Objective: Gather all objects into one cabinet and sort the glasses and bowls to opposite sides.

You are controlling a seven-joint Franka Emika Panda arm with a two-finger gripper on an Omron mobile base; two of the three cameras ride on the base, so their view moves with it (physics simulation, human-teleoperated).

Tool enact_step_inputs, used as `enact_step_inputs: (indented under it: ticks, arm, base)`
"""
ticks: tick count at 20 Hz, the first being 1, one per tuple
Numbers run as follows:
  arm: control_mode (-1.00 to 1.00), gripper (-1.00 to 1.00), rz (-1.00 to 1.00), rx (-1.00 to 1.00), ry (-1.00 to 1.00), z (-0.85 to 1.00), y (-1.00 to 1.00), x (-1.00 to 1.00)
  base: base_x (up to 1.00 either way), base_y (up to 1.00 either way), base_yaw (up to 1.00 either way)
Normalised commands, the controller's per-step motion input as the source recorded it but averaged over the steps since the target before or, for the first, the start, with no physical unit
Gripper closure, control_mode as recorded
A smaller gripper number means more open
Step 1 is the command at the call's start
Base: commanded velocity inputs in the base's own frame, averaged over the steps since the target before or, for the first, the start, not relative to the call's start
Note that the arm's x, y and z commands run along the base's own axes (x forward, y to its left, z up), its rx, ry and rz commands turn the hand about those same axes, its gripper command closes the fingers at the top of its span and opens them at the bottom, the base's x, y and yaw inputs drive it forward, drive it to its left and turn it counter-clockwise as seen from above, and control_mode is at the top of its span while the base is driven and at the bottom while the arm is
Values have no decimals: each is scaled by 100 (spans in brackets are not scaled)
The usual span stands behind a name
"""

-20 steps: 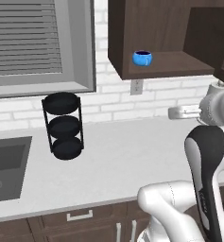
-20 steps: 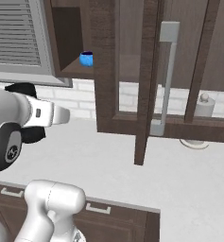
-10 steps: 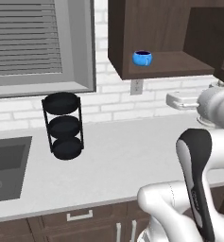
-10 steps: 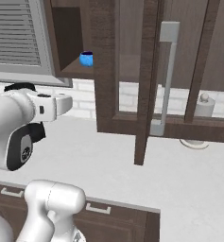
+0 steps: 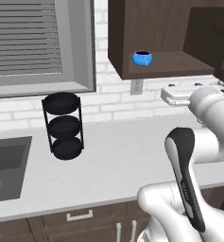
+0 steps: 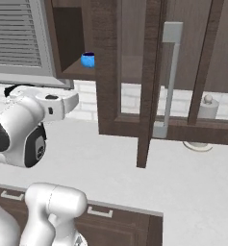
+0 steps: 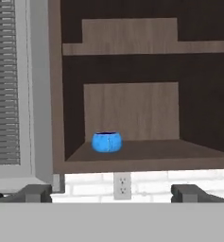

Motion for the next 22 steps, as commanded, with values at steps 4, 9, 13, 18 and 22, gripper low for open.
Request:
enact_step_inputs:
  ticks: [4,9,13,18,22]
  arm:
    - [-100,-100,0,0,13,4,0,52]
    - [-100,-100,0,0,11,4,0,39]
    - [-100,-100,0,0,11,11,0,36]
    - [-100,-100,3,0,6,5,-13,39]
    - [-100,-100,6,0,0,3,-20,33]
  base:
    - [0,0,0]
    - [0,0,0]
    - [0,0,0]
    - [0,0,0]
    - [0,0,0]
